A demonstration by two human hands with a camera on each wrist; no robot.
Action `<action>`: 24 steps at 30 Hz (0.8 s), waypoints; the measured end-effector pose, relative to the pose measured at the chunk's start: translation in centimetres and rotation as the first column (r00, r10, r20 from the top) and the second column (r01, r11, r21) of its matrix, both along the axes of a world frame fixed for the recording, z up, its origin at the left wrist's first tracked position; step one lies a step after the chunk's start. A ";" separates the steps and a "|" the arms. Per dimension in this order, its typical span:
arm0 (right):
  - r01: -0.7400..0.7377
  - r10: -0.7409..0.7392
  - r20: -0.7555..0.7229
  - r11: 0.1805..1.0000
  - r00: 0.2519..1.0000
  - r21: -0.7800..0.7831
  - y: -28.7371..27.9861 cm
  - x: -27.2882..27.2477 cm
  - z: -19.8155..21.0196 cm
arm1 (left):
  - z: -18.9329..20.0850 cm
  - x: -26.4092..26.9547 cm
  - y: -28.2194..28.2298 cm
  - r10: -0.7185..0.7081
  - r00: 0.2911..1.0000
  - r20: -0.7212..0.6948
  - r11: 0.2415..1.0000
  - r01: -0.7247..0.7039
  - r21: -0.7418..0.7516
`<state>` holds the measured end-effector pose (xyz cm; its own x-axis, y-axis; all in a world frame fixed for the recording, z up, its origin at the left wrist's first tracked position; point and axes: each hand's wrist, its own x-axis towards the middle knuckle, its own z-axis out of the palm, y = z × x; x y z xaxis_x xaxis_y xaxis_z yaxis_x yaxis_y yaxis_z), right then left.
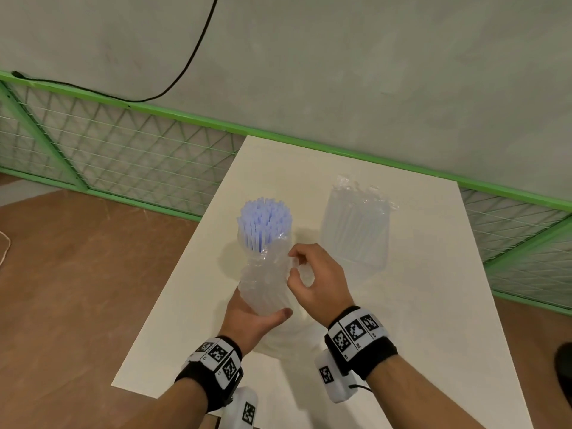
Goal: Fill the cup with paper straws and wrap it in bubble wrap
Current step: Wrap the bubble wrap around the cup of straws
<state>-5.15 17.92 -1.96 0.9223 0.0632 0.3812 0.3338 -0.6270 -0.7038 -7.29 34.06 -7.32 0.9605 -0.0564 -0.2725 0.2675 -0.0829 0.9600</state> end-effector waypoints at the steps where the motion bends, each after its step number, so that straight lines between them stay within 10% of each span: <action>1: 0.017 -0.017 0.001 1.000 1.000 -0.004 0.0 0.1 -0.2 | -0.1 0.0 0.0 0.001 1.000 -0.005 1.000 -0.001 0.004; 24: 0.019 -0.026 -0.129 0.998 0.991 -0.054 -3.6 0.8 0.2 | -0.1 0.4 -0.2 0.014 1.000 -0.020 0.999 -0.013 0.052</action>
<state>-4.38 14.27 -1.75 0.9651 0.0587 0.2553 0.2275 -0.6709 -0.7058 -6.85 33.91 -7.43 0.9552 -0.0286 -0.2947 0.2888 -0.1287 0.9487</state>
